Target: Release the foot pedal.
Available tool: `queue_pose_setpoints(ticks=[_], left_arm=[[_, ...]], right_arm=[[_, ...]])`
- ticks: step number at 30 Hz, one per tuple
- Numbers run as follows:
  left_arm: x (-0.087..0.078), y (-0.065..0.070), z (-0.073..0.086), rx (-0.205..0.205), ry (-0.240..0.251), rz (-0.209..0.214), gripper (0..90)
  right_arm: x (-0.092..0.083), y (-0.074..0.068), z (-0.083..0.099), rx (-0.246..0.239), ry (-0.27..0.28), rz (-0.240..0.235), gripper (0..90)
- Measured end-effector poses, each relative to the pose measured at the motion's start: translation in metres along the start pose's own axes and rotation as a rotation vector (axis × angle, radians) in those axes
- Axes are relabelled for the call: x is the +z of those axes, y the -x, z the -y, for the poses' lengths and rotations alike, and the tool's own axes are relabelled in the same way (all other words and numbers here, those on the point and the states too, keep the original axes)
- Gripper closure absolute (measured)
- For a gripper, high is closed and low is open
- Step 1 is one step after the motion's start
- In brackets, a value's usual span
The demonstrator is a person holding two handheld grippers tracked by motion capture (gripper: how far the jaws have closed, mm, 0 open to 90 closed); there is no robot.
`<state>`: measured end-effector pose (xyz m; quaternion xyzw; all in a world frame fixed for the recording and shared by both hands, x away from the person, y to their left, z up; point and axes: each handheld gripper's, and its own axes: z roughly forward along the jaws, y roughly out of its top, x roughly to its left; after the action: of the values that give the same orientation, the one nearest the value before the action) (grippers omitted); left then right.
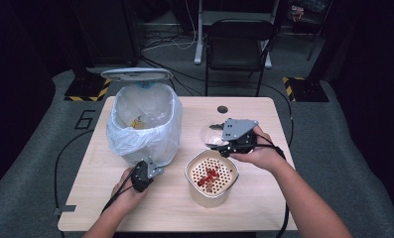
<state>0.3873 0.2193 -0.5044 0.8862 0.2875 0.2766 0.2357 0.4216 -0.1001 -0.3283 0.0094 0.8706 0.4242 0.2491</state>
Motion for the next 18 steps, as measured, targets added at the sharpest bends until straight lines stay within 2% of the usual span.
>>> queue_pose_setpoints(ticks=[6,13,15,18], left_arm=[[0.0,0.0,0.0,-0.004,0.005,0.004,90.0],[0.0,-0.001,0.0,-0.009,0.002,0.012,90.0],[0.001,0.0,0.001,-0.029,0.007,0.009,90.0],[0.001,0.0,0.001,-0.03,0.006,0.01,90.0]], right_arm=[[-0.003,0.018,-0.013,0.125,0.032,-0.055,43.3],[-0.005,0.035,-0.034,0.221,0.073,-0.117,43.3],[-0.004,0.04,-0.041,0.261,0.092,-0.127,43.3],[-0.001,0.047,-0.051,0.3,0.109,-0.142,43.3]])
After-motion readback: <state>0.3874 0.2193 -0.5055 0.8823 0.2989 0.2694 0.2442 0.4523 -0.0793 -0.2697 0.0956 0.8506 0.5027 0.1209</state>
